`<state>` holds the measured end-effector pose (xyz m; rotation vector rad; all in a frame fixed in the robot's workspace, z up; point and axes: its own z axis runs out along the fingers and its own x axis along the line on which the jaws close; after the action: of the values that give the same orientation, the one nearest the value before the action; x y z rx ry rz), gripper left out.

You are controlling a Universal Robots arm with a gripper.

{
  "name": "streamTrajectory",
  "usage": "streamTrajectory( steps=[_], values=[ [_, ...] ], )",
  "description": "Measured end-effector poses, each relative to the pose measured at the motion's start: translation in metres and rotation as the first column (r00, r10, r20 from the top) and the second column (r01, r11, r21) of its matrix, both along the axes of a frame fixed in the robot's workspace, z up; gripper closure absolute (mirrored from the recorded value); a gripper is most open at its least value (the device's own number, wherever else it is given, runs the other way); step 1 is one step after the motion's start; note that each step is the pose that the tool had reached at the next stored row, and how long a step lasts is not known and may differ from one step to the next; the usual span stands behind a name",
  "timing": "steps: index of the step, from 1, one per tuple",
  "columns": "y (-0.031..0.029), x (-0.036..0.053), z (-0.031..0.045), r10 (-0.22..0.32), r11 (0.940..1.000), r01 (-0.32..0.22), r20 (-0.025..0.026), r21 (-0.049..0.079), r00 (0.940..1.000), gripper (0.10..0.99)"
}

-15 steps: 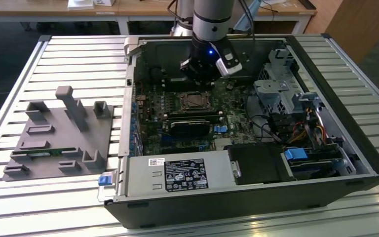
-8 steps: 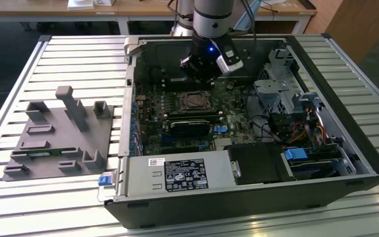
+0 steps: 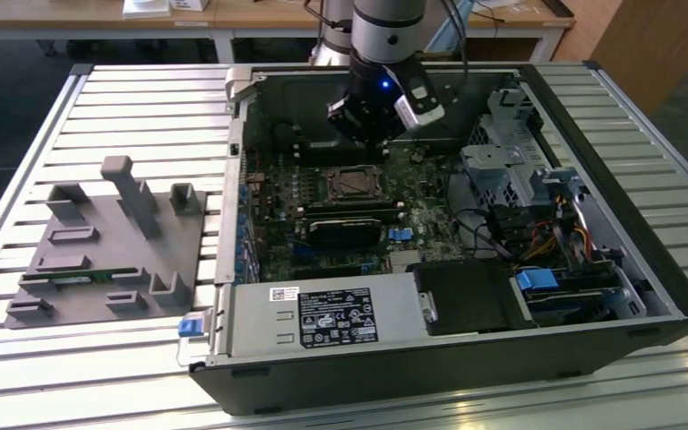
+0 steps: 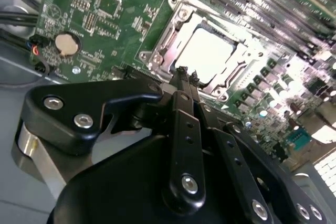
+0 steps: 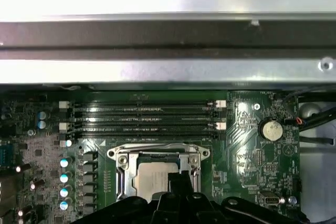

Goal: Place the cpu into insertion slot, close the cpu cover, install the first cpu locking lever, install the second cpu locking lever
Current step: 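Install the second cpu locking lever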

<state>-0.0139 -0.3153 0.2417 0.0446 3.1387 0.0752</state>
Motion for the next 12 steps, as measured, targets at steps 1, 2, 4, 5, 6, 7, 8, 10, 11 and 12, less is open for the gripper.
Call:
streamTrajectory(
  steps=[1,2,4,5,6,7,8,10,11,12],
  values=[
    [-0.0024,0.0000,0.0000,0.000,1.0000,0.000,0.0000,0.000,1.0000,0.980],
    [-0.0051,0.0000,0.0000,0.000,1.0000,0.000,0.0000,0.000,1.0000,0.980],
    [-0.0110,0.0000,-0.0001,0.000,1.0000,0.000,0.0001,0.000,1.0000,0.980],
    [-0.0141,0.0000,-0.0001,0.000,1.0000,0.000,0.0000,0.000,1.0000,0.980],
    [-0.0171,0.0000,-0.0001,0.000,1.0000,0.000,0.0000,0.000,1.0000,0.980],
    [-0.0197,0.0000,-0.0003,0.000,1.0000,0.000,0.0000,0.001,1.0000,0.980],
    [-0.0217,0.0000,-0.0004,0.000,1.0000,0.000,-0.0003,0.002,1.0000,0.980],
    [-0.0233,0.0000,-0.0010,0.000,0.9999,0.000,-0.0062,0.017,1.0000,0.980],
    [-0.0237,0.0001,-0.0012,0.000,0.9995,0.000,-0.0087,0.031,1.0000,0.980],
    [-0.0243,0.0001,-0.0014,0.000,0.9992,0.000,-0.0097,0.041,1.0000,0.980]
  ],
)
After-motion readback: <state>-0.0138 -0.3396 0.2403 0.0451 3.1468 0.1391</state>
